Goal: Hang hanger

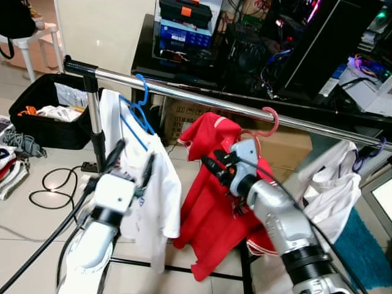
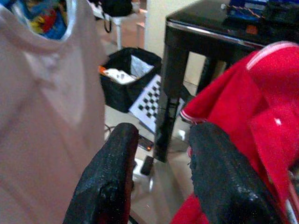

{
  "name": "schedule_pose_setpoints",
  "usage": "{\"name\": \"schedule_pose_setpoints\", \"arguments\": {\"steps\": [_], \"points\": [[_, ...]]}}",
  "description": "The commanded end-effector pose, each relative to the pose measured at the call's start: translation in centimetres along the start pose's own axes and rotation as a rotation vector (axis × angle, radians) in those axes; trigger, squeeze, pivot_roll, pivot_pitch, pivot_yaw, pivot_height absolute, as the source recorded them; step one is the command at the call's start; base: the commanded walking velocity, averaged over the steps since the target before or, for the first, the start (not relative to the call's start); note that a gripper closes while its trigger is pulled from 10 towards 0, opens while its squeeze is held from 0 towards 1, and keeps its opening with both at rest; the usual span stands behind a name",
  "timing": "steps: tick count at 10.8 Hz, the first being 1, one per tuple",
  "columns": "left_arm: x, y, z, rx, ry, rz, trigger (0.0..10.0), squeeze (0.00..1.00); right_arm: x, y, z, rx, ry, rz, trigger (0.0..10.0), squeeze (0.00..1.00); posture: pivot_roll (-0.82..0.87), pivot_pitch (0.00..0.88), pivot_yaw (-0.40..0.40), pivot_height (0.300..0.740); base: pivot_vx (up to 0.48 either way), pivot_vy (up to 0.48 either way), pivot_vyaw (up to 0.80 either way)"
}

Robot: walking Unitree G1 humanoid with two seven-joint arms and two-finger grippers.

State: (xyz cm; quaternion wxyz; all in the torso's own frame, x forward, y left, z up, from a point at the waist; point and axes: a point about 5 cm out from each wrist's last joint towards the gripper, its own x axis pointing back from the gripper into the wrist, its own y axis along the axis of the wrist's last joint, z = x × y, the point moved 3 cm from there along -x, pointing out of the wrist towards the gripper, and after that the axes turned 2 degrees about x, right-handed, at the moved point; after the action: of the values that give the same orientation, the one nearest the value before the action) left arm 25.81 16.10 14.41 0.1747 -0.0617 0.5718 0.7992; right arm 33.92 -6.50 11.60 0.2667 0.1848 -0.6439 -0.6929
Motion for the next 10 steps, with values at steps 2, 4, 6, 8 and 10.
{"name": "schedule_pose_setpoints", "arguments": {"steps": [2, 4, 6, 8, 10], "points": [[0.8, -1.1, 0.4, 0.016, 0.066, 0.04, 10.0, 0.0, 0.4, 2.1, -0.6, -0.019, -0.014, -0.057, 10.0, 0.45, 0.32, 0.068, -0.207, 0.74, 0.0, 0.0, 0.0], [1.3, -3.4, 2.3, 0.075, 0.176, 0.132, 10.0, 0.0, 0.7, 3.2, 2.5, -0.131, 0.169, -0.057, 10.0, 1.0, 0.32, 0.073, -0.217, 0.74, 0.0, 0.0, 0.0], [0.7, -4.4, 2.6, 0.096, 0.123, 0.167, 10.0, 0.0, 0.4, 2.8, 3.7, -0.128, 0.194, -0.014, 10.0, 1.0, 0.32, 0.078, -0.225, 0.74, 0.0, 0.0, 0.0], [-0.6, -5.0, 1.7, 0.099, 0.047, 0.176, 10.0, 0.0, 0.4, 2.2, 4.2, -0.118, 0.209, 0.048, 10.0, 0.0, 0.32, 0.082, -0.227, 0.74, 0.0, 0.0, 0.0], [-2.0, -6.4, -0.2, 0.132, -0.075, 0.233, 10.0, 0.0, 0.0, 2.0, 4.4, -0.117, 0.186, 0.085, 10.0, 0.0, 0.31, 0.088, -0.219, 0.74, 0.0, 0.0, 0.0]]}}
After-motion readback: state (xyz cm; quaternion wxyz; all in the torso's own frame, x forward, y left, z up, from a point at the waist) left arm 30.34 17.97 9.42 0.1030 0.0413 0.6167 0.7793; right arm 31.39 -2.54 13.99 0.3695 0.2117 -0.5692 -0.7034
